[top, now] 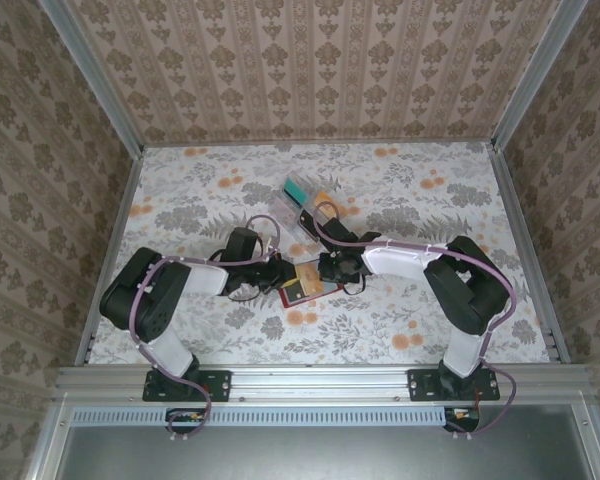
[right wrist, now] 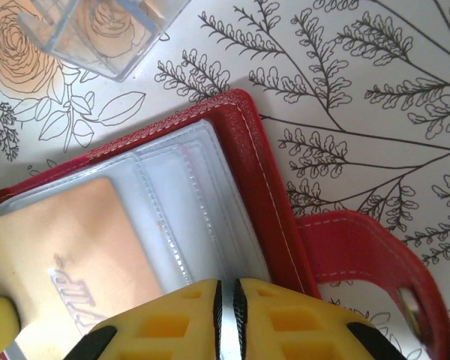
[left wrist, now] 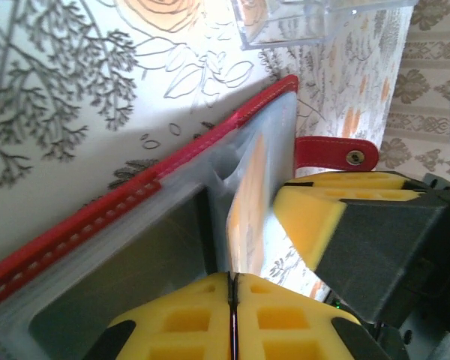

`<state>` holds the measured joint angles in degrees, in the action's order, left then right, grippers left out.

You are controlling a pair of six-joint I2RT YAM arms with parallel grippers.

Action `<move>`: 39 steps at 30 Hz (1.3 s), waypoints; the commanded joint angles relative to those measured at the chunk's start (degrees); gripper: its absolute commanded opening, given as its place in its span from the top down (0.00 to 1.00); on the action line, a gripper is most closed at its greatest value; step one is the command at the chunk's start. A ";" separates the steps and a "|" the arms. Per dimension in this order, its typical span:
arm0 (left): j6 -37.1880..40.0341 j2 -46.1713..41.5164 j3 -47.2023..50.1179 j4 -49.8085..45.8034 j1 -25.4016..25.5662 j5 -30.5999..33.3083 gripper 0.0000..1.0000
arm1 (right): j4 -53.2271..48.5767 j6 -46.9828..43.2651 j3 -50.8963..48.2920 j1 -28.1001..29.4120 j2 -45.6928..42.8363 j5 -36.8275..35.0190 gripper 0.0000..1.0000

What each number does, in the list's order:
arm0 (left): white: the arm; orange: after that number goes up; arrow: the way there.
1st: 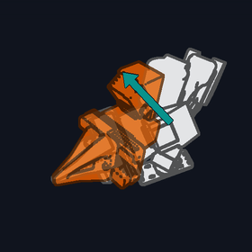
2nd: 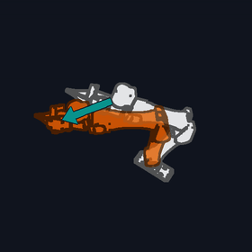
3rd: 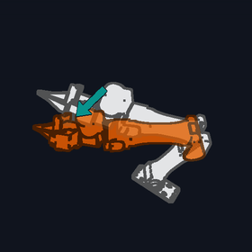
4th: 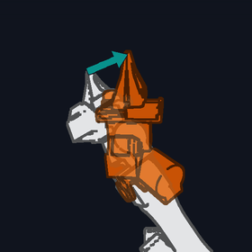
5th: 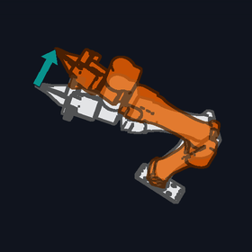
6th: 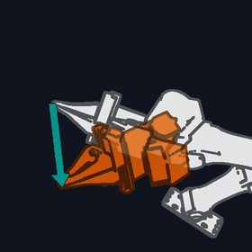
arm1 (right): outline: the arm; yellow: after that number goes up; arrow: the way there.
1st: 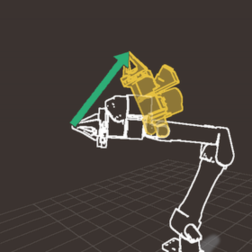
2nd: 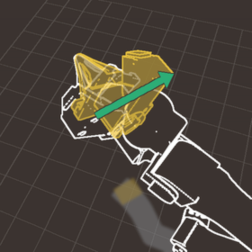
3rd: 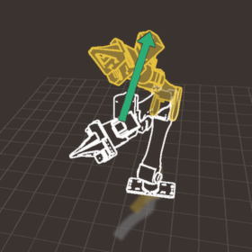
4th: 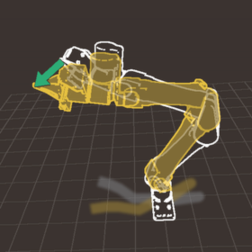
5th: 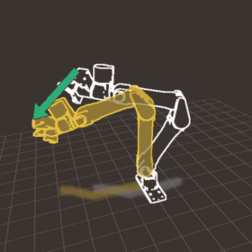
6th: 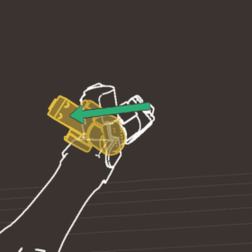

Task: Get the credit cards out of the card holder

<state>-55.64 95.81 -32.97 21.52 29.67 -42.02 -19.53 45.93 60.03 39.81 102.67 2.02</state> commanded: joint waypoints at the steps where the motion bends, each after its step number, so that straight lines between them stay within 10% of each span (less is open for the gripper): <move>1: 2.39 -0.72 -0.79 -2.38 -0.51 0.47 0.92 | -2.84 -2.12 -0.29 0.00 -2.62 1.31 0.80; 22: 4.08 -2.02 -2.20 -6.44 -0.05 1.12 1.00 | -2.50 -3.07 3.45 1.72 2.67 4.75 0.79; 39: 16.49 -20.30 -6.09 -33.87 -8.78 8.22 1.00 | 3.03 -6.24 -0.49 0.49 -4.14 4.47 0.73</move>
<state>-43.59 79.05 -35.86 -5.58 22.17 -35.75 -17.93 42.13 60.31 41.06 102.63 6.48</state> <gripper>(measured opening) 0.049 0.262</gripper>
